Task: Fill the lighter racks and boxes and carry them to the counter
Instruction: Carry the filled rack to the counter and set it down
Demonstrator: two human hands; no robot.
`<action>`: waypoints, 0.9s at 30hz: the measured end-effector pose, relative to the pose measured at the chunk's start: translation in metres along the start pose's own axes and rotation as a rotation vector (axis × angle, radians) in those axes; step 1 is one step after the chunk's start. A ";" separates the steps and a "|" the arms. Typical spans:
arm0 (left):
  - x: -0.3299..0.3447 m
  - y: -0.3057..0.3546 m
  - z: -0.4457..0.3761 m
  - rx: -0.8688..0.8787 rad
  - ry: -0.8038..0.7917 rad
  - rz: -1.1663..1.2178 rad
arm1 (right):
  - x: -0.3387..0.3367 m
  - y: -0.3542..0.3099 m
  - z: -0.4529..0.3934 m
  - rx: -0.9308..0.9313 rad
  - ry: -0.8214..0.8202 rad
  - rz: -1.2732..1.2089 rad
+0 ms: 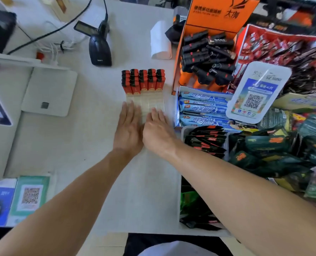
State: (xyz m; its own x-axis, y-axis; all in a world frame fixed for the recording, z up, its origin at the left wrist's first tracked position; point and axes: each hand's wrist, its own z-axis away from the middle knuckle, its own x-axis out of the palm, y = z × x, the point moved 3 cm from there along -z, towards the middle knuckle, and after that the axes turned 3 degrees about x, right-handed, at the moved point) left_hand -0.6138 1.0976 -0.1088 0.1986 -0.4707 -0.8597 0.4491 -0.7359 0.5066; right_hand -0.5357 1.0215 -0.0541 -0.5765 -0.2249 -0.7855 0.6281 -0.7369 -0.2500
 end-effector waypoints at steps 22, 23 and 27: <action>-0.025 0.023 -0.114 0.112 -0.309 -0.242 | -0.063 0.008 -0.072 0.173 -0.088 0.444; -0.027 0.025 -0.113 0.113 -0.304 -0.240 | -0.064 0.009 -0.071 0.165 -0.097 0.459; -0.030 0.033 -0.106 0.095 -0.299 -0.267 | -0.068 0.009 -0.067 0.159 -0.102 0.517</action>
State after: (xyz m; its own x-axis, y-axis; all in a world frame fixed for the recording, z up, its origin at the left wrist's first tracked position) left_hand -0.5128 1.1387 -0.0727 -0.1820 -0.3671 -0.9122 0.3656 -0.8864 0.2838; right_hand -0.4561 1.0734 -0.0408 -0.2665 -0.6378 -0.7227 0.7605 -0.5997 0.2489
